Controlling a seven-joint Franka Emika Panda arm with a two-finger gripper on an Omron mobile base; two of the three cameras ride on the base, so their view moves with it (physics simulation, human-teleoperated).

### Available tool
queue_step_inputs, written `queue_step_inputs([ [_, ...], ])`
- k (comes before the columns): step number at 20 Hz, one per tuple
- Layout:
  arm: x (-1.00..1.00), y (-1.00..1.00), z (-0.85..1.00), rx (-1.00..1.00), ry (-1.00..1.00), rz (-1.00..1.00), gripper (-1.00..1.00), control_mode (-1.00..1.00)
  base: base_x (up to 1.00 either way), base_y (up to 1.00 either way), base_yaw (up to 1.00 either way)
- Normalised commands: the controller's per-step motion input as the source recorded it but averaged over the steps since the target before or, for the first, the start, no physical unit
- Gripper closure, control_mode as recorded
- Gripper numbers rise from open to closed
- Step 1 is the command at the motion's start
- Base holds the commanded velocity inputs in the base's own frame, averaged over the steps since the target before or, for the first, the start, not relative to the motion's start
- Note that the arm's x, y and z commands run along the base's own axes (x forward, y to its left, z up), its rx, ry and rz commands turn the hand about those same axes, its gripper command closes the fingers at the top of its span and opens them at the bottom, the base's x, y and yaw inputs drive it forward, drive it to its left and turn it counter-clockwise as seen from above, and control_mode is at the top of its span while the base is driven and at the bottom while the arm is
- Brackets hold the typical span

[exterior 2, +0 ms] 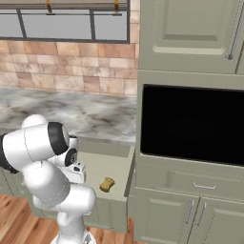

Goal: Restock the sink supplies by placing the sponge and soap dispenser on the counter and next to the sink. Make sure the soap dispenser is upright.

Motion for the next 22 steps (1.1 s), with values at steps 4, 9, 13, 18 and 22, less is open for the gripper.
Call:
queue_step_inputs([
  [4,0.12,0.14,0.00,0.00,-0.16,-0.01,-1.00,-1.00,0.00,0.00,0.00],
  [9,0.00,0.15,-0.04,0.00,-0.13,-0.03,-1.00,-1.00,0.00,0.00,0.00],
  [13,0.01,0.23,-0.11,0.00,-0.05,-0.04,-1.00,-1.00,0.00,0.00,0.00],
  [18,0.12,0.16,-0.21,0.00,0.00,-0.05,-1.00,-1.00,0.00,0.00,0.00],
  [22,0.18,0.03,-0.07,0.00,-0.01,-0.06,-1.00,-1.00,0.00,0.00,0.00],
])
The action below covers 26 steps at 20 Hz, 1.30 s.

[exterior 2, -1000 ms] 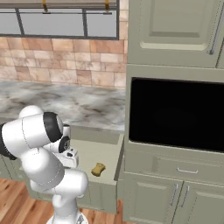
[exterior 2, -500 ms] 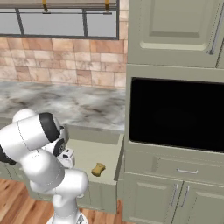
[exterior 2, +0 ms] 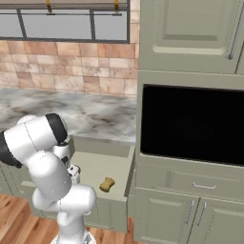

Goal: Restock the sink supplies by placing the sponge and soap dispenser on the counter and next to the sink. Make sure the soap dispenser is upright.

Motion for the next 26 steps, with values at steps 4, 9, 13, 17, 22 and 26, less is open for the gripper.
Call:
queue_step_inputs([
  [4,0.28,0.00,-0.04,0.00,-0.02,-0.06,-1.00,-1.00,0.00,0.00,0.00],
  [9,0.24,0.06,-0.04,0.00,-0.02,-0.05,-1.00,-1.00,0.00,0.00,0.00],
  [13,0.20,0.16,-0.10,0.00,-0.02,-0.01,-1.00,-1.00,0.00,0.00,0.00],
  [17,0.07,0.06,-0.16,0.00,0.00,0.00,-1.00,-1.00,0.00,0.00,0.00],
  [22,0.04,0.00,-0.20,0.00,0.00,0.00,-1.00,-1.00,0.00,0.00,0.00],
  [26,0.09,0.00,-0.16,0.00,0.00,0.00,-1.00,-1.00,0.00,0.00,0.00],
])
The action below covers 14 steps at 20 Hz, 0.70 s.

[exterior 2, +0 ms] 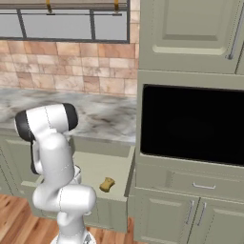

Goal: Restock the sink supplies by placing the sponge and soap dispenser on the counter and next to the sink. Make sure the soap dispenser is upright.

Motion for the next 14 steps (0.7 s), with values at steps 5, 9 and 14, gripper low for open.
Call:
queue_step_inputs([
  [5,0.22,0.07,-0.11,0.00,-0.01,0.00,-1.00,-1.00,0.00,0.00,0.00],
  [9,0.26,0.11,-0.04,0.00,0.00,0.00,-1.00,-1.00,0.00,0.00,0.00],
  [14,0.21,0.13,-0.09,0.00,0.00,0.00,-1.00,-1.00,0.00,0.00,0.00],
])
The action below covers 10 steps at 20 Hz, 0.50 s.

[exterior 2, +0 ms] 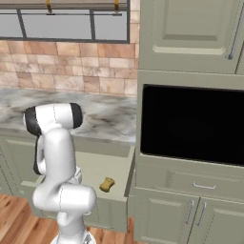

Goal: Restock the sink supplies by placing the sponge and soap dispenser on the counter and next to the sink. Make sure the soap dispenser is upright.

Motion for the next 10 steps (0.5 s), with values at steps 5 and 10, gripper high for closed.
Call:
queue_step_inputs([
  [5,0.16,0.10,-0.14,0.00,0.00,0.00,-1.00,-1.00,0.00,0.00,0.00],
  [10,0.16,0.06,-0.22,0.00,0.00,0.00,-1.00,-1.00,0.00,0.00,0.00],
])
